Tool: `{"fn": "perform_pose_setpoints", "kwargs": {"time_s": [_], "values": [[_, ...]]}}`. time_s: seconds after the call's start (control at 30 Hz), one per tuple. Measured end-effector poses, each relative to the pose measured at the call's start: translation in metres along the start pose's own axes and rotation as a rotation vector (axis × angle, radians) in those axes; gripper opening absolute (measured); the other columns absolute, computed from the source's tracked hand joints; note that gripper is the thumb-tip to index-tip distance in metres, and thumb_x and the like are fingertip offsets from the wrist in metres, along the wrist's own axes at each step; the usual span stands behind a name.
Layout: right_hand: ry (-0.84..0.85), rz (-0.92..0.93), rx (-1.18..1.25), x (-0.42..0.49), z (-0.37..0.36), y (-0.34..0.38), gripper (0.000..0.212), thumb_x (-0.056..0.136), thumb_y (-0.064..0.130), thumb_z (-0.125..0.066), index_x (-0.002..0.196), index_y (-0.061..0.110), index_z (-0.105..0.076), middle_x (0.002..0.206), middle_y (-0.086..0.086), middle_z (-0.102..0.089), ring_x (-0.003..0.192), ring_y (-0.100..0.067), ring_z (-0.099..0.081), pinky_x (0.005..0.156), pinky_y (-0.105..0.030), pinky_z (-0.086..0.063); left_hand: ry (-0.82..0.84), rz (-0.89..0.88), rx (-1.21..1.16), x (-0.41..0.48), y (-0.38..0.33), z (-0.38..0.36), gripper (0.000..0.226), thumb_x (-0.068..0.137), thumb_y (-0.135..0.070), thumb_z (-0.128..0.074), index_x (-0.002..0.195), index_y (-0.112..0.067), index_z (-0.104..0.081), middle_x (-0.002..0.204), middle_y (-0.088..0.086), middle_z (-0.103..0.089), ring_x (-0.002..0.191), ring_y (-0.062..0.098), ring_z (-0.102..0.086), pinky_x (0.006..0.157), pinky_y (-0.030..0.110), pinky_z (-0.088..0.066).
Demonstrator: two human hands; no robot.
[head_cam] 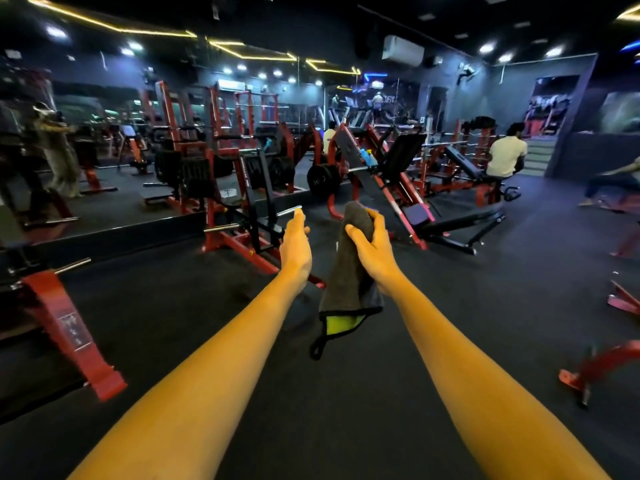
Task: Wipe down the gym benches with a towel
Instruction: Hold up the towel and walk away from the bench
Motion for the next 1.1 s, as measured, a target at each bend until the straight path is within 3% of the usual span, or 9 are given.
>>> {"fn": "perform_pose_setpoints", "kwargs": {"time_s": [0.2,0.33,0.57,0.73,0.8,0.87,0.9,1.0,1.1], "values": [[-0.050,-0.026,-0.020,0.128,0.026,-0.071,0.050,0.093,0.038,-0.059,0.137,0.033,-0.037,0.135,-0.011,-0.044,0.114,-0.029,-0.054,0.096,-0.049,-0.050,0.049,0.046,-0.011,0.131,0.048,-0.079,0.055,0.099,-0.051,-0.030,0.137,-0.016,-0.047,0.133,0.010,-0.052,0.126,0.030,-0.045,0.108,0.046,-0.032],[-0.086,-0.028,-0.035,0.214,0.049,-0.122,0.052,0.092,0.040,-0.059,0.137,0.032,-0.035,0.133,-0.013,-0.044,0.113,-0.031,-0.055,0.096,-0.051,-0.049,0.103,0.036,-0.038,0.217,0.079,-0.138,0.053,0.099,-0.049,-0.031,0.138,-0.017,-0.046,0.133,0.008,-0.050,0.126,0.025,-0.043,0.102,0.038,-0.031],[-0.197,-0.051,-0.112,0.397,0.112,-0.210,0.049,0.091,0.039,-0.061,0.134,0.033,-0.037,0.133,-0.013,-0.045,0.117,-0.032,-0.051,0.099,-0.053,-0.046,0.222,0.049,-0.034,0.392,0.122,-0.275,0.051,0.101,-0.043,-0.030,0.141,-0.014,-0.042,0.142,0.009,-0.044,0.131,0.024,-0.039,0.110,0.039,-0.028],[-0.268,-0.063,-0.119,0.501,0.170,-0.268,0.043,0.093,0.037,-0.060,0.130,0.034,-0.037,0.130,-0.013,-0.046,0.115,-0.031,-0.052,0.097,-0.051,-0.048,0.284,0.067,0.016,0.484,0.164,-0.374,0.048,0.100,-0.048,-0.030,0.131,-0.018,-0.051,0.132,0.007,-0.051,0.123,0.024,-0.044,0.102,0.038,-0.032],[-0.283,-0.072,-0.117,0.544,0.198,-0.301,0.042,0.093,0.036,-0.060,0.129,0.035,-0.038,0.130,-0.012,-0.046,0.115,-0.030,-0.052,0.098,-0.051,-0.047,0.298,0.079,0.015,0.521,0.190,-0.414,0.048,0.100,-0.048,-0.030,0.131,-0.019,-0.051,0.132,0.007,-0.051,0.122,0.023,-0.045,0.098,0.035,-0.033],[-0.280,-0.066,-0.136,0.568,0.211,-0.318,0.040,0.093,0.035,-0.060,0.127,0.036,-0.038,0.130,-0.012,-0.046,0.115,-0.030,-0.051,0.099,-0.050,-0.047,0.304,0.077,0.023,0.544,0.200,-0.431,0.049,0.100,-0.048,-0.030,0.134,-0.017,-0.049,0.134,0.008,-0.050,0.125,0.023,-0.044,0.102,0.036,-0.032],[-0.298,-0.075,-0.141,0.619,0.245,-0.354,0.040,0.094,0.035,-0.059,0.127,0.035,-0.037,0.130,-0.013,-0.046,0.115,-0.030,-0.051,0.099,-0.050,-0.047,0.278,0.078,-0.002,0.582,0.222,-0.485,0.049,0.100,-0.048,-0.029,0.134,-0.017,-0.048,0.134,0.008,-0.050,0.125,0.024,-0.043,0.104,0.038,-0.031],[-0.268,-0.073,-0.148,0.657,0.266,-0.381,0.041,0.093,0.035,-0.059,0.128,0.034,-0.037,0.131,-0.013,-0.045,0.115,-0.030,-0.051,0.099,-0.050,-0.047,0.293,0.066,0.018,0.621,0.241,-0.514,0.048,0.100,-0.048,-0.029,0.133,-0.018,-0.048,0.133,0.007,-0.050,0.126,0.024,-0.043,0.105,0.040,-0.030],[-0.242,-0.096,-0.130,0.744,0.317,-0.415,0.041,0.093,0.037,-0.059,0.127,0.039,-0.036,0.133,-0.012,-0.043,0.115,-0.031,-0.051,0.099,-0.050,-0.047,0.239,0.095,0.015,0.688,0.261,-0.590,0.048,0.100,-0.048,-0.030,0.134,-0.019,-0.049,0.132,0.007,-0.051,0.127,0.025,-0.043,0.105,0.040,-0.030]]}}
Point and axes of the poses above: each hand's wrist, its own x-axis towards the middle knuckle, its own z-axis out of the back of the hand, y = z × x, the point moved 3 cm from there along x, towards the middle knuckle
